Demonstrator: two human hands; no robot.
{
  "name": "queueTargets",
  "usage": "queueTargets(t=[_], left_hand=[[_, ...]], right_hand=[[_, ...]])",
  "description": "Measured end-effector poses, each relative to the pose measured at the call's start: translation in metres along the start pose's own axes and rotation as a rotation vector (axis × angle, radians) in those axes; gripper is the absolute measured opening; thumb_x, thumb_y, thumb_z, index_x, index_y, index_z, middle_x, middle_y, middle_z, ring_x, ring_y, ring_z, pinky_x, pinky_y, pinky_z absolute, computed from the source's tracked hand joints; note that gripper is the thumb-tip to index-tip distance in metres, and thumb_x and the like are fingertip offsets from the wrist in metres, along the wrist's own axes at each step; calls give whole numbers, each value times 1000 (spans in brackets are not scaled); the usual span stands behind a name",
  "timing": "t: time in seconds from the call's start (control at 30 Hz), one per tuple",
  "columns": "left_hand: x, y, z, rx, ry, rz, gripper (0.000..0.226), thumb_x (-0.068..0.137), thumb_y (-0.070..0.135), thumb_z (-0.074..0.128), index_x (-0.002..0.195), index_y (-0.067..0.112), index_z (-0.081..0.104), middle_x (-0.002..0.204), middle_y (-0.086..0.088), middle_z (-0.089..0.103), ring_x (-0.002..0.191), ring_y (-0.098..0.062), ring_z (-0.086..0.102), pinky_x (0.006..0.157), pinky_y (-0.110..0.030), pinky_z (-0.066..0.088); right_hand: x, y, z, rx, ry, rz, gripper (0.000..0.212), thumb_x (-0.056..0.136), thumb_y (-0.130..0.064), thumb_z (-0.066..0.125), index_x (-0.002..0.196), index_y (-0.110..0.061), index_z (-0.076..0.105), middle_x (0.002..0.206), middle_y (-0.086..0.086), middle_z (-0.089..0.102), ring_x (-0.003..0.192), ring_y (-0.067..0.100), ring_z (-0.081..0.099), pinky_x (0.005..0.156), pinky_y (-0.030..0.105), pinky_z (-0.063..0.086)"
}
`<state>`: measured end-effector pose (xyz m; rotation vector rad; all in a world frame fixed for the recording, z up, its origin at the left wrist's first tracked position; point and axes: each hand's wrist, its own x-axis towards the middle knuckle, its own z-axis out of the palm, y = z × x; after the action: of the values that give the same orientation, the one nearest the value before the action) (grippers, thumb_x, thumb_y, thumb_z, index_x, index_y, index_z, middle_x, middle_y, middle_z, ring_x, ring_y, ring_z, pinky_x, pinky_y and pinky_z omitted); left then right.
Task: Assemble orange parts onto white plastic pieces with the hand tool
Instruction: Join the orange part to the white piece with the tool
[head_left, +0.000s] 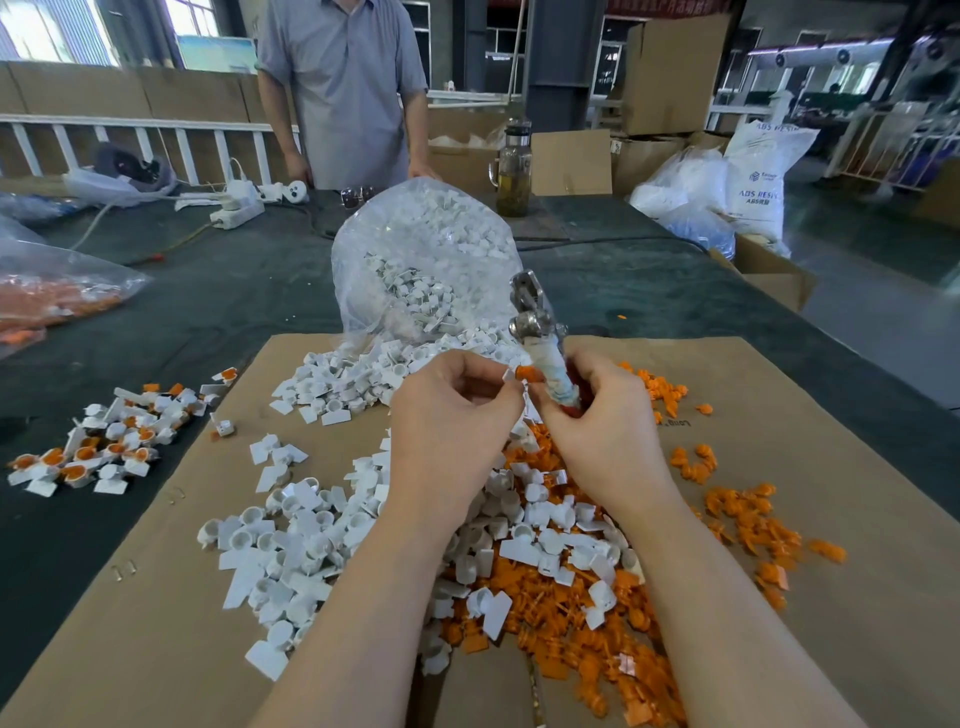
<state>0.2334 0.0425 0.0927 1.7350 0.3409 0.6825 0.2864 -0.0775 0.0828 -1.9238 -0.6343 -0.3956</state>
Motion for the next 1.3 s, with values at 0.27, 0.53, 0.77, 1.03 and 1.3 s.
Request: queueTargets(t=[0.27,0.53,0.77,1.03,1.3], left_hand=[[6,-4,-5,-4,15,-49,11,85,25,77,80,24,68,70,8,73,68,-11,70,68,-26,59],[13,-3,-13,-177,11,-115,9,87,13,74,83,18,67,69,4,74,73,-14,74,80,-36,60],[12,-3,-13,-114,7,-110,9,86,15,76,82,17,68,69,3,74,71,-12,73,81,-38,60],[7,-2,-5,99,-40,-42,13,84,24,77,77,23,67,71,3,73,72,-14,71,74,-39,60],[6,-4,-5,165,-44,-10,13,85,26,76,77,26,66,72,6,72,72,-10,69,70,-32,58]], right_hand=[[2,0,-3,23,-130,53,18,88,-18,69,106,-18,67,88,-10,68,81,-1,63,69,13,50],[2,7,-19,35,-307,130,3,89,-24,68,90,-27,65,76,-13,61,69,1,57,65,18,46],[2,5,-11,-49,-229,71,8,89,-29,67,90,-21,64,74,-10,61,65,1,54,59,21,41],[2,0,0,-49,-85,13,19,87,-29,71,101,-17,67,81,-11,64,74,2,61,62,19,48],[2,2,-1,-89,-76,-17,19,87,-25,71,104,-17,67,83,-14,64,79,0,60,65,14,48]])
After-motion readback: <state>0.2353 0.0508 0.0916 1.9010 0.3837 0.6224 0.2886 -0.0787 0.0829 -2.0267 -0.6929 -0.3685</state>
